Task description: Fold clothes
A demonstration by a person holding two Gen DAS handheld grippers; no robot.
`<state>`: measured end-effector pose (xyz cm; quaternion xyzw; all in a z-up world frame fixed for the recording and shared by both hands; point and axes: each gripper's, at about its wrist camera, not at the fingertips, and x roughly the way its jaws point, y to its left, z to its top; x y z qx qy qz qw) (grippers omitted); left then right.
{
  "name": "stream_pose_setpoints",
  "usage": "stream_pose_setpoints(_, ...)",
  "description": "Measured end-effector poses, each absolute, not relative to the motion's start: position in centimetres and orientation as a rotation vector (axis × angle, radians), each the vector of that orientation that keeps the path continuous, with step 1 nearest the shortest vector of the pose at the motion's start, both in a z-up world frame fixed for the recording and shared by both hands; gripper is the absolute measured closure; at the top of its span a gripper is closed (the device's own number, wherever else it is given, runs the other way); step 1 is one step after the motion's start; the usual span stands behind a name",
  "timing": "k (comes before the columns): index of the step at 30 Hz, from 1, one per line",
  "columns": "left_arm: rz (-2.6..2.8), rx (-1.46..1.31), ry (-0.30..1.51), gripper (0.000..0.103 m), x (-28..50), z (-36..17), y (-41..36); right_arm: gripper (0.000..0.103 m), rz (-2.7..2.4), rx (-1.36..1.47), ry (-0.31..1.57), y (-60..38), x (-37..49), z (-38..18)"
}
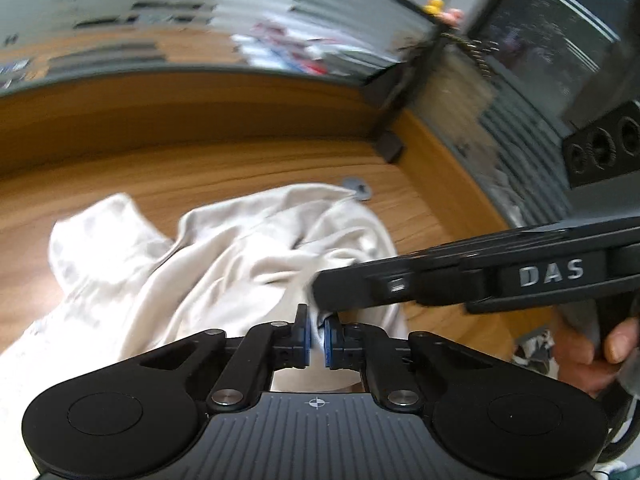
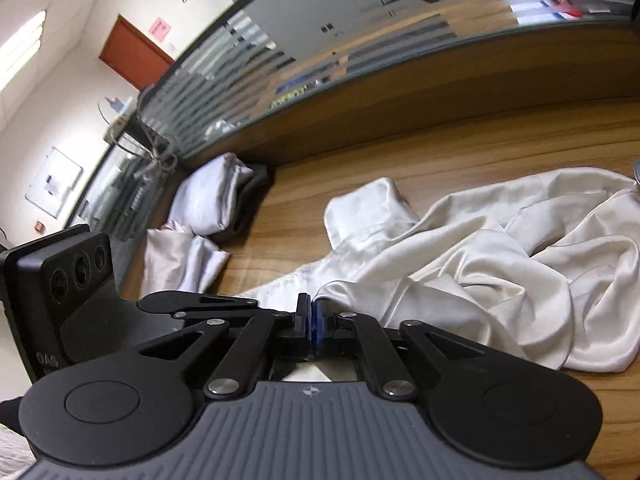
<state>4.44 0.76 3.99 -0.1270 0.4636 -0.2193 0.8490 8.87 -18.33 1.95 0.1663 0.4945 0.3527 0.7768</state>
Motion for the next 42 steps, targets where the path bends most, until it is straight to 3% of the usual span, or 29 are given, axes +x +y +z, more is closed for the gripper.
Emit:
stream_pose_setpoints(12, -0.44, -0.33, 1.027, 0.098, 4.5, 2.0, 2.7, 0.096, 0.672, 0.385, 1.144, -21.7, 9.5, -1.9)
stream_pose_setpoints(24, -0.394, -0.38, 1.065, 0.098, 6.1, 0.8, 4.1, 0.096, 0.59, 0.36, 1.176, -18.3, 11.1, -6.3)
stream_pose_setpoints(25, -0.388, -0.393, 1.072, 0.098, 6.3, 0.6, 4.3, 0.093, 0.574, 0.364, 1.172, -18.2, 11.4, -6.5)
stream_pose_setpoints(26, -0.382, -0.406, 1.079, 0.098, 6.6, 0.4, 4.6, 0.082, 0.576, 0.374, 1.179, -18.1, 11.6, -6.7)
stream_pose_setpoints(28, -0.369, -0.423, 1.091, 0.098, 7.0, -0.1, 4.9, 0.069, 0.583, 0.384, 1.189, -17.7, 12.1, -7.1)
stream_pose_setpoints(30, -0.36, -0.44, 1.099, 0.098, 7.3, -0.5, 5.2, 0.067, 0.593, 0.371, 1.2, -16.9, 12.4, -7.5)
stream_pose_setpoints(32, -0.359, -0.456, 1.102, 0.098, 7.4, -0.8, 5.4, 0.059, 0.599, 0.35, 1.209, -16.0, 12.6, -7.8)
stream_pose_setpoints(42, -0.289, -0.456, 1.142, 0.097, 8.1, -3.0, 6.9, 0.058, 0.605, 0.108, 1.245, -10.9, 13.7, -10.6)
